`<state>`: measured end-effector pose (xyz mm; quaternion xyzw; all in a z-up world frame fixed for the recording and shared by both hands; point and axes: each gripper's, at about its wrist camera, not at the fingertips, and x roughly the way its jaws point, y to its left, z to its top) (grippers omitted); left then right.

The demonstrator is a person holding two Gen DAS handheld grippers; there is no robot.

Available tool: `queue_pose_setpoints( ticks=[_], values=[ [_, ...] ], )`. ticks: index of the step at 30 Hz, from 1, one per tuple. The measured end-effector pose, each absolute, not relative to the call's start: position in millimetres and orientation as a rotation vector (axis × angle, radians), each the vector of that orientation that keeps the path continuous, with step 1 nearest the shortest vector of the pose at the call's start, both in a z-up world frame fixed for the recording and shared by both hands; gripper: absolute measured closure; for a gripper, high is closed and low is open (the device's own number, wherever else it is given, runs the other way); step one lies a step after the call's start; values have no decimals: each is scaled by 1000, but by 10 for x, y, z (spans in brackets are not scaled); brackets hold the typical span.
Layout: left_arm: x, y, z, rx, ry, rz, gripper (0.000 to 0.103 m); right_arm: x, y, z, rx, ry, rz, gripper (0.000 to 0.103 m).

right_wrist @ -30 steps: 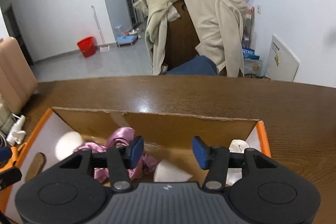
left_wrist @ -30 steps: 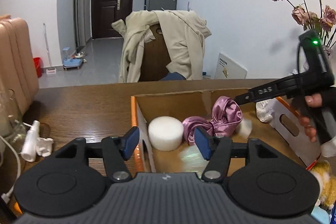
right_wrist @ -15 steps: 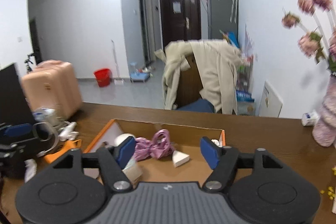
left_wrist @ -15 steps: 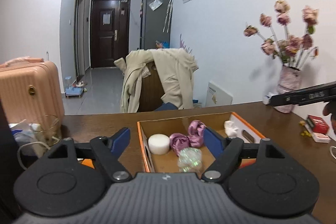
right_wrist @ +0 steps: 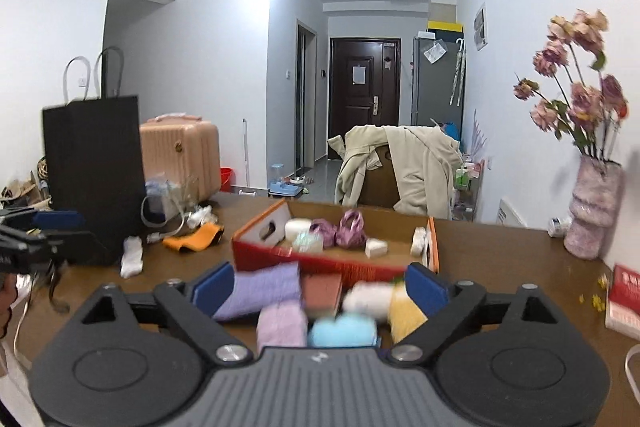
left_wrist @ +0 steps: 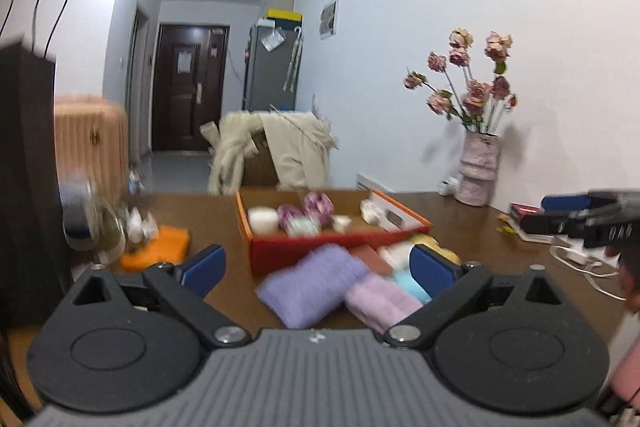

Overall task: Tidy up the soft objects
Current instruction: 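Move both grippers back from the box toward the remaining soft items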

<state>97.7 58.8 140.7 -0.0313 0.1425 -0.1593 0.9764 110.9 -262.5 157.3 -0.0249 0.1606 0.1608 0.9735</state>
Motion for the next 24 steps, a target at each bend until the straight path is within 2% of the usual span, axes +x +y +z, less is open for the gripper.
queue_pose_setpoints(
  ticks=[5,13,24],
  values=[
    [800,538,1115,-39,319,-349,2,749,-2729,1118,-19,386,305,10],
    [983,519,1073,-66,350,-323,2,840,-2686,1019,1,408,309,10],
    [1387,394,782,-68,438,-313,2,1586,-2316,431,210,590,259,18]
  ],
)
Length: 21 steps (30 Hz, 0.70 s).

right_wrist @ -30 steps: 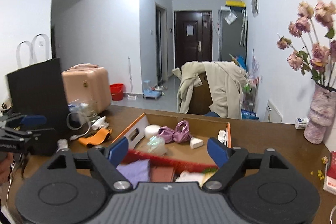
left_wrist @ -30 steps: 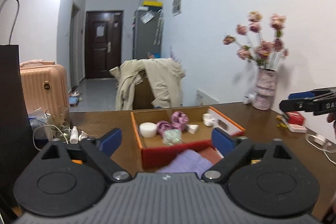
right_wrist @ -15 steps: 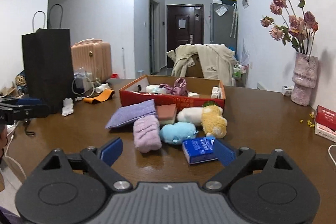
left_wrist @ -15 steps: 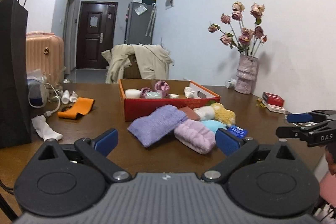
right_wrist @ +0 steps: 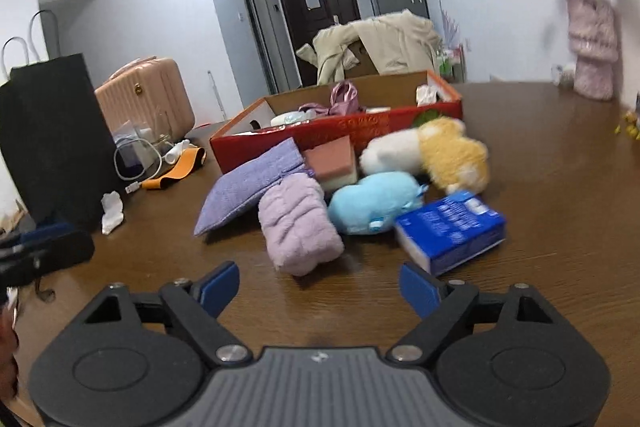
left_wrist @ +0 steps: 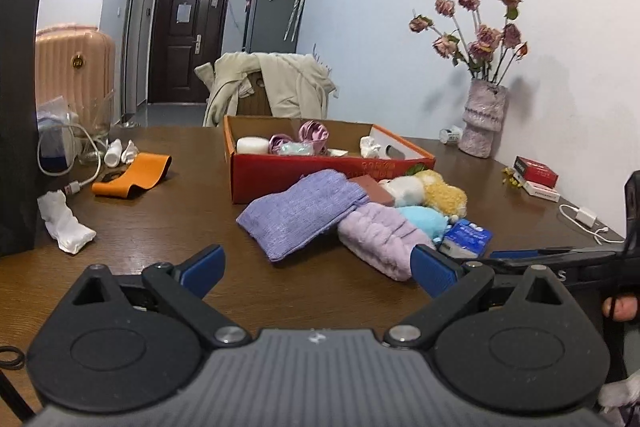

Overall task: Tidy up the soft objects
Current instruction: 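Move both grippers back from the box toward the remaining soft items, then grasp the lavender fuzzy headband with both grippers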

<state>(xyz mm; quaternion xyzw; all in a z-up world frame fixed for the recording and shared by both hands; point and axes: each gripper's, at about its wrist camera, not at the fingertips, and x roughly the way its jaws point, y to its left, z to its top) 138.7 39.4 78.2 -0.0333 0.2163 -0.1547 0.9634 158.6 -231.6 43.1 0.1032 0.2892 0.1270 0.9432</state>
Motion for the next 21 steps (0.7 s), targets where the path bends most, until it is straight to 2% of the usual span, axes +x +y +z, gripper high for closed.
queue_pose_setpoints(
  ticks=[4,6,8,11,13,18,20,21],
  values=[
    [1573,418,677,-95,479,-286,2,1887,-2245,321,299,601,244,28],
    [1634,436,648,-103,488,-276,2,2056,-2171,271,292,615,214,40],
    [1680,460,628,-109,491,-266,2,2197,-2118,219,290,626,209,63],
    [1743,456,612,-112,498,-260,2,2234,-2069,220,266,640,265,76],
    [1768,428,601,-110,503,-271,2,2136,-2069,278,221,660,337,79],
    [1860,257,548,-119,541,-355,2,1779,-2178,410,56,747,548,78],
    [1935,162,516,-138,559,-415,5,1731,-2279,437,47,755,548,78],
    [1976,114,496,-153,567,-448,10,1736,-2320,449,38,756,548,78]
  ],
)
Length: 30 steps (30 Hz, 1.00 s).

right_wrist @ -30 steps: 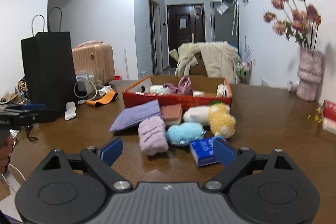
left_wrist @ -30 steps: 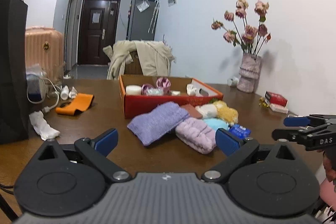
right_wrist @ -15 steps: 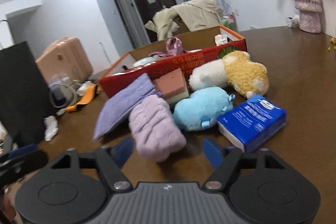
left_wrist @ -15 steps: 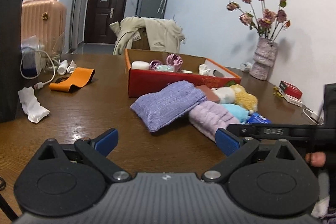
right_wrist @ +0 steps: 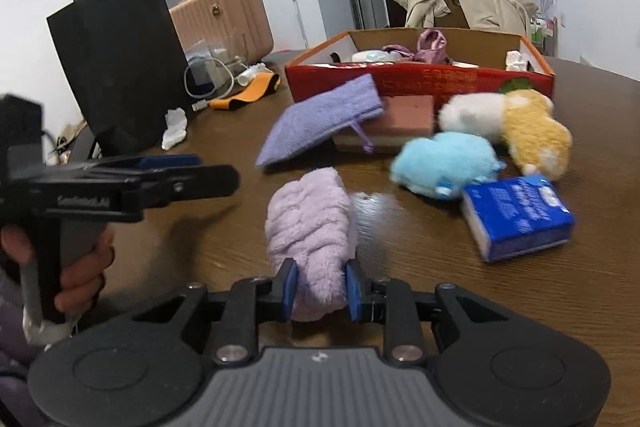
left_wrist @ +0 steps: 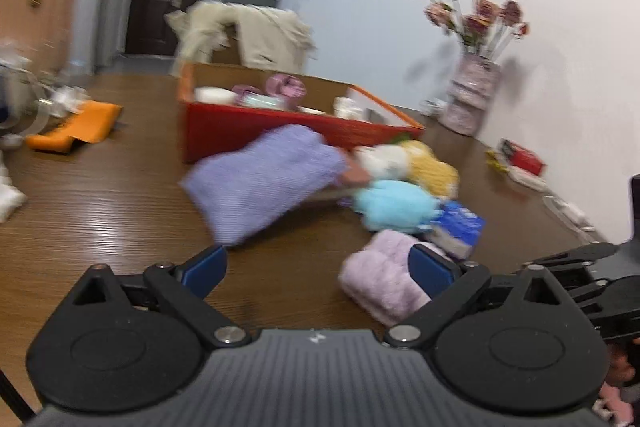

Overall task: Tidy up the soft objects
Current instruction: 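Grasp the lavender fuzzy headband with both grippers, then carry the lavender headband into the box and open both grippers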

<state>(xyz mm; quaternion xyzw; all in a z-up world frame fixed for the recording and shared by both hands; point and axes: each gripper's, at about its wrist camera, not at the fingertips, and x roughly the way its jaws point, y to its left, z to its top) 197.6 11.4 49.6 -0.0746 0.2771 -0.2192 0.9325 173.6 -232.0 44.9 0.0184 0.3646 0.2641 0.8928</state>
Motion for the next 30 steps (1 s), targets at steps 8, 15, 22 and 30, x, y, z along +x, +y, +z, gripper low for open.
queue_pose_setpoints(
  ticks=[8,15,22,30],
  values=[
    [2482,-145,261,-267,715,-662,69,1811,-2318,474,-21,766,604,78],
    [2250,-16,247,-301,730,-586,77,1945,-2601,411,140,705,377,76],
    [2106,-81,263,-292,724,-537,77,1977,-2664,386,230,674,284,74],
    [2179,-87,212,-320,737,-512,76,1870,-2601,302,292,695,312,71]
  ],
)
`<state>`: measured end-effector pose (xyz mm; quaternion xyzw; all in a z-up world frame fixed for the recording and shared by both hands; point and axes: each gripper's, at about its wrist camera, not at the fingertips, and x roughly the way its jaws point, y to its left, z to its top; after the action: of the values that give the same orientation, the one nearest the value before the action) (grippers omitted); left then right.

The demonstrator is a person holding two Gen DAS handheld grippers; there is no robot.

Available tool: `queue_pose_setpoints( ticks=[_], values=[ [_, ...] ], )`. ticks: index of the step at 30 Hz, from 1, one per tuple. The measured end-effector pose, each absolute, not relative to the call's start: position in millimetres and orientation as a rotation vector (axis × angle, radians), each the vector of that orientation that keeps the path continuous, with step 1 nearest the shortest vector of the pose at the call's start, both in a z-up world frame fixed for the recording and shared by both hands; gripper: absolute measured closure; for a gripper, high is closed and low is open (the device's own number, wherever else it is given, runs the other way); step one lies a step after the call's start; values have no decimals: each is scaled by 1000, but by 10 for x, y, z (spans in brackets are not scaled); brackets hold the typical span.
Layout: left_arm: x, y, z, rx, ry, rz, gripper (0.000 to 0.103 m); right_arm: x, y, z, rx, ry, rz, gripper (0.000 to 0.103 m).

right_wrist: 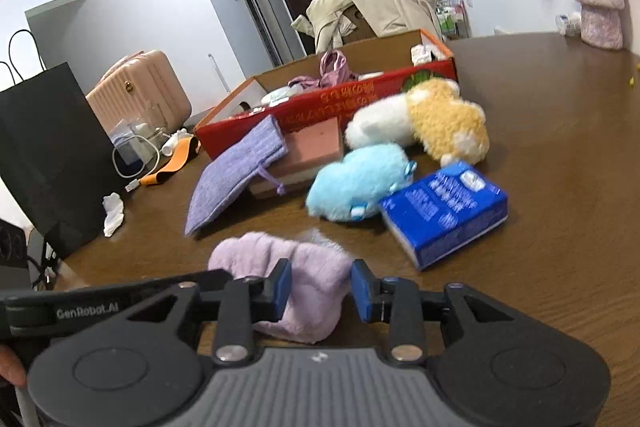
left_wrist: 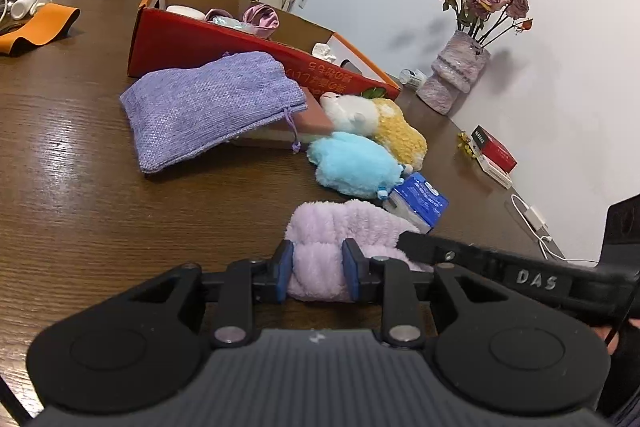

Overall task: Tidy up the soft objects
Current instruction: 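Carry the lavender headband into the box and open both grippers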

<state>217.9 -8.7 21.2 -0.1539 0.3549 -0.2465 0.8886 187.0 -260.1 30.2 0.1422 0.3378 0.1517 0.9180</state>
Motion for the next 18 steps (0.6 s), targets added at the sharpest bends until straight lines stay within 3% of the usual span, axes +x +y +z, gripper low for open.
queue_pose_setpoints(
  ticks=[5,12,18],
  values=[
    [2165,-88,230,-308,732,-520,79,1907,-2552,271,289,705,321,88],
    [2327,50,722,-319,609,-536,81,2120,-2567,671,261,612,391,89],
    [3113,273,1233,-298,522,-441,81,3063,-2341,1240,199,503,508,89]
  ],
)
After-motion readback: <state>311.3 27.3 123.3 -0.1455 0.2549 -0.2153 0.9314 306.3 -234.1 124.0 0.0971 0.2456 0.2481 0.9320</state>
